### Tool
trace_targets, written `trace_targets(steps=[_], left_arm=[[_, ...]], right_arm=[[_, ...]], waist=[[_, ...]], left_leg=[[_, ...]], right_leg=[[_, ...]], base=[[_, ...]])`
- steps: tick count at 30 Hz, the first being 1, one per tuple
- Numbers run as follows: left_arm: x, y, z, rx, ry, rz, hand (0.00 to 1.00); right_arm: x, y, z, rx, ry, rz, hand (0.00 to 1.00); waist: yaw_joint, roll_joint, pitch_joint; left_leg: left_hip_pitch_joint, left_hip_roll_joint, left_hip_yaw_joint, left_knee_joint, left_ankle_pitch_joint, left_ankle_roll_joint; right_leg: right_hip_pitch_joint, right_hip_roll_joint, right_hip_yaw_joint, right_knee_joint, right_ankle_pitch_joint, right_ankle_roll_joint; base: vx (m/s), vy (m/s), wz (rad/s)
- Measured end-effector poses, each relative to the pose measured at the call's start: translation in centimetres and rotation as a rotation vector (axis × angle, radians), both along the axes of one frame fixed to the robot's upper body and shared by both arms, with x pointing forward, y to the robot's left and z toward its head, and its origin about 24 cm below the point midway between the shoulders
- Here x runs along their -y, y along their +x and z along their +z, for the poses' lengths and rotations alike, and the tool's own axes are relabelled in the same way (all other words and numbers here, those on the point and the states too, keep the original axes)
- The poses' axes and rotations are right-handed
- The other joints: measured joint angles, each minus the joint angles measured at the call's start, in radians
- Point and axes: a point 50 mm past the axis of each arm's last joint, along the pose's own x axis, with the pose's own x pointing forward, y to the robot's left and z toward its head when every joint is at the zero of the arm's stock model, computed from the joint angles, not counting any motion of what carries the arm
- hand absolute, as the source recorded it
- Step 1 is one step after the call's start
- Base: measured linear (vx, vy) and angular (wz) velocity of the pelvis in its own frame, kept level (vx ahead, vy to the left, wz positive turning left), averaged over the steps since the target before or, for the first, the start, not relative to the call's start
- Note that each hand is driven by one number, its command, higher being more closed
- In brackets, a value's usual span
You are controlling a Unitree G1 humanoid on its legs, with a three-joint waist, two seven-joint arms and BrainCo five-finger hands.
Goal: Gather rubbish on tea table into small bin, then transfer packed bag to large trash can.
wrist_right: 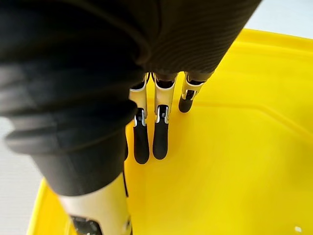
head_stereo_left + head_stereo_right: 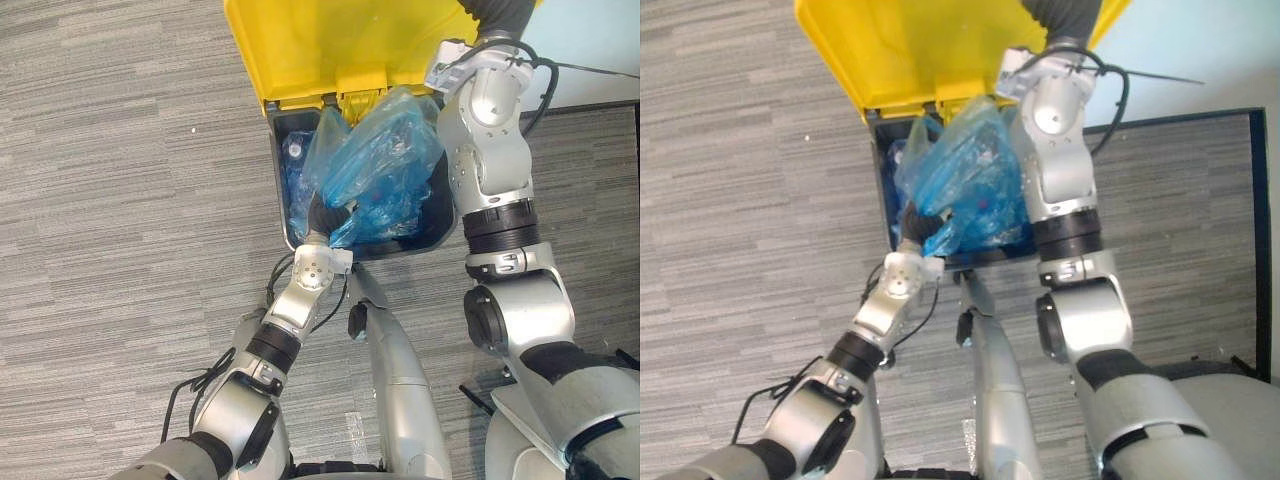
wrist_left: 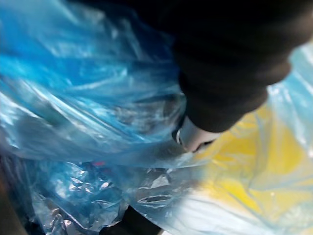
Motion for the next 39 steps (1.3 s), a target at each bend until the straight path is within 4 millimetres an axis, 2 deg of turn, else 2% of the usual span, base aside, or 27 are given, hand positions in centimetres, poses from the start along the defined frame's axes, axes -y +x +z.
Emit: trace_targets(steps=[9,17,22,26,30,32,33,35,36,37,38,39], left_arm=[[-0.1,0.4,1.0,0.03,-0.008,0.028,0.0],[-0.2,0.3,0.9,0.042,0.031,0.048,0.0],[-0.8,-0.2,0.4,0.06,0.104,0.056,0.0],[-1.5,-1.2,0.4,0.124,0.19,0.068,0.0],[-2.8,-2.5,-1.0,0.1,0.176,0.078,0.0],[-4.7,-3.9,-3.2,0.034,0.166,0.112,0.0],[-5.2,-4.3,-3.7,0.016,0.162,0.126,0.0],[-7.2,-5.6,-6.0,-0.065,0.148,0.19,0.0],[-8.7,-6.8,-8.1,-0.15,0.132,0.225,0.0],[-9.2,-7.5,-9.0,-0.187,0.13,0.241,0.0],[-10.1,-8.6,-10.6,-0.256,0.123,0.263,0.0],[-10.9,-9.6,-12.1,-0.317,0.126,0.285,0.0]], right_arm=[[-0.3,0.2,-0.1,-0.012,0.006,0.022,0.0],[-0.4,1.7,-2.5,-0.131,-0.009,0.025,0.0],[-0.3,2.2,-5.6,-0.21,-0.005,0.047,0.0],[0.8,2.4,-9.5,-0.302,-0.041,0.02,0.0],[2.1,2.0,-13.2,-0.387,-0.06,-0.015,0.0],[3.0,1.2,-16.2,-0.451,-0.066,-0.025,0.0],[3.2,0.9,-16.9,-0.465,-0.075,-0.03,0.0],[3.7,-0.1,-19.9,-0.534,-0.082,-0.037,0.0],[3.6,-1.1,-22.6,-0.604,-0.084,-0.033,0.0],[3.5,-1.7,-24.0,-0.64,-0.085,-0.031,0.0],[3.2,-2.9,-26.3,-0.701,-0.065,-0.016,0.0],[2.9,-4.0,-28.2,-0.755,-0.046,-0.001,0.0]], waist=[[-0.004,0.0,0.0],[-0.003,-0.002,-0.001],[0.003,-0.004,-0.003],[0.012,-0.014,-0.01],[0.028,-0.014,-0.011],[0.035,-0.015,-0.013],[0.037,-0.015,-0.013],[0.044,-0.018,-0.035],[0.045,-0.019,-0.037],[0.046,-0.02,-0.04],[0.051,-0.024,-0.056],[0.053,-0.033,-0.084]], left_leg=[[0.008,-0.005,0.002,0.001,0.0,0.0],[0.078,-0.01,-0.002,-0.011,0.0,0.0],[0.147,-0.015,-0.001,-0.044,0.002,0.0],[0.211,-0.035,-0.01,-0.093,0.013,0.008],[0.272,-0.041,-0.028,-0.12,0.018,0.003],[0.337,-0.056,-0.028,-0.149,0.022,0.006],[0.352,-0.059,-0.028,-0.155,0.022,0.007],[0.39,-0.069,-0.024,-0.172,0.023,0.009],[0.446,-0.081,-0.02,-0.197,0.026,0.012],[0.473,-0.085,-0.015,-0.21,0.03,0.009],[0.512,-0.087,-0.002,-0.233,0.038,0.003],[0.528,-0.094,0.008,-0.253,0.052,0.002]], right_leg=[[0.007,0.0,0.001,0.002,0.001,0.001],[0.077,-0.007,0.001,0.0,-0.001,0.0],[0.134,-0.007,0.0,-0.003,-0.01,-0.009],[0.184,-0.019,-0.01,0.001,-0.032,-0.017],[0.233,-0.026,-0.027,0.029,-0.063,-0.022],[0.271,-0.045,-0.03,0.069,-0.098,-0.024],[0.282,-0.049,-0.031,0.073,-0.103,-0.022],[0.307,-0.06,-0.029,0.088,-0.113,-0.025],[0.347,-0.071,-0.028,0.098,-0.125,-0.023],[0.364,-0.076,-0.026,0.105,-0.13,-0.017],[0.386,-0.084,-0.023,0.112,-0.135,-0.008],[0.389,-0.09,-0.013,0.111,-0.121,0.014]], base=[[-0.03,-0.09,0.0],[-0.04,-0.077,0.03],[-0.02,-0.088,0.03],[0.0,-0.092,0.15],[0.0,-0.061,0.13],[0.01,-0.047,0.17],[0.0,-0.02,0.13],[0.01,0.006,0.08],[0.03,0.029,0.06],[0.03,0.038,0.02],[0.01,0.034,-0.07],[0.01,0.029,-0.13]])
